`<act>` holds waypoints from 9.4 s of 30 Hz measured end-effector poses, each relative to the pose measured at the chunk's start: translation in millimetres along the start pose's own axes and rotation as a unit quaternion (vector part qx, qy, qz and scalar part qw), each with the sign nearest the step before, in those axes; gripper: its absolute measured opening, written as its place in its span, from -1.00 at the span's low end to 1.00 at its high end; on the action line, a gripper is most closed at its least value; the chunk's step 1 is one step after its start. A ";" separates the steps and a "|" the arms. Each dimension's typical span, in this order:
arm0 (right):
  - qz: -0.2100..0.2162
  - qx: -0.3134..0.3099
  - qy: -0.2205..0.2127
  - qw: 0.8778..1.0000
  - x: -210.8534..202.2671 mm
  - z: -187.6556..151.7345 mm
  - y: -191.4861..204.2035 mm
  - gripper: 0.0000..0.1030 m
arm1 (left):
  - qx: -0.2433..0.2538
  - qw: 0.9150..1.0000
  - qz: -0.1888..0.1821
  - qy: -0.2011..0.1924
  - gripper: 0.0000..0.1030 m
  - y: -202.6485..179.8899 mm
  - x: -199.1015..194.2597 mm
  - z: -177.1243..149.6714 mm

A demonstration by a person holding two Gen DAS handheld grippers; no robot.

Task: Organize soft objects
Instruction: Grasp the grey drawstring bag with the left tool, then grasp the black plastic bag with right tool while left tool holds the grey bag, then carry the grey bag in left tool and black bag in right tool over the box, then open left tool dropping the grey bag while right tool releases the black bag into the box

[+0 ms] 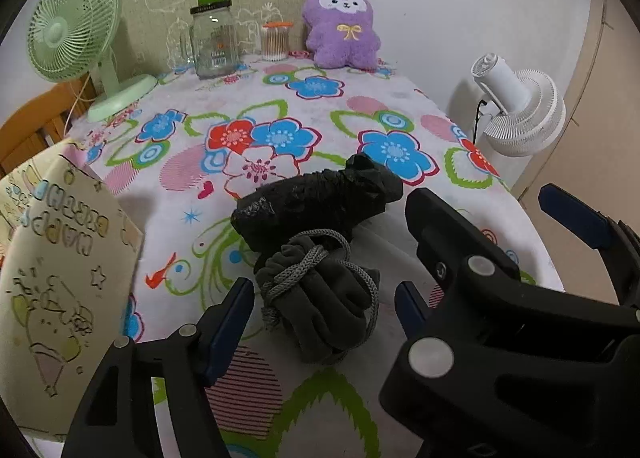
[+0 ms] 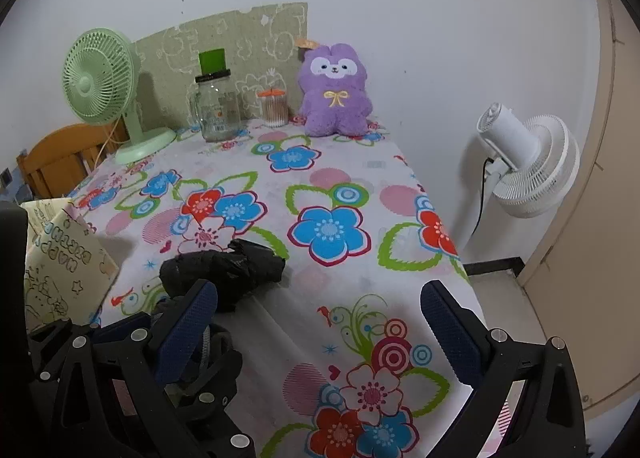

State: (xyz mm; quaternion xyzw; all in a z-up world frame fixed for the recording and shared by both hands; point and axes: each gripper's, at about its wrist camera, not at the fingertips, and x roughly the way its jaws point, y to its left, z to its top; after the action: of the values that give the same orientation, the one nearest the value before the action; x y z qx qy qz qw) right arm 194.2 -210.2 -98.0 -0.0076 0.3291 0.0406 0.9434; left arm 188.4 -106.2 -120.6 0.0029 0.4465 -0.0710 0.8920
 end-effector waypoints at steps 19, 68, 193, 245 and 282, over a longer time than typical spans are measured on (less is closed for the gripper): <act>0.003 -0.002 0.023 1.000 16.8 -5.0 2.9 1.00 | -0.003 1.000 0.024 0.004 0.10 5.3 8.2 -2.7; 0.068 -0.055 0.071 0.994 59.3 16.1 51.7 0.54 | -0.050 0.994 0.091 0.011 0.05 48.7 17.8 8.0; 0.070 -0.033 -0.029 0.997 -109.9 49.5 171.4 0.16 | -0.002 0.988 0.082 -0.132 0.05 137.0 -164.1 -8.2; 0.152 -0.078 0.061 0.983 -16.3 45.1 254.1 0.19 | -0.067 0.990 0.102 -0.066 0.85 221.3 -107.2 -14.2; 0.103 -0.078 0.006 0.992 -81.7 39.6 214.2 0.85 | -0.065 0.988 0.086 -0.109 0.94 181.3 -147.7 -22.5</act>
State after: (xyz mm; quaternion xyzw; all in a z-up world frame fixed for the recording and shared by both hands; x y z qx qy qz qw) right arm 137.6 -0.9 -13.6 -0.0477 0.3292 0.1635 0.9288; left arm 106.6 93.1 -27.0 -0.0241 0.3484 0.0350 0.9364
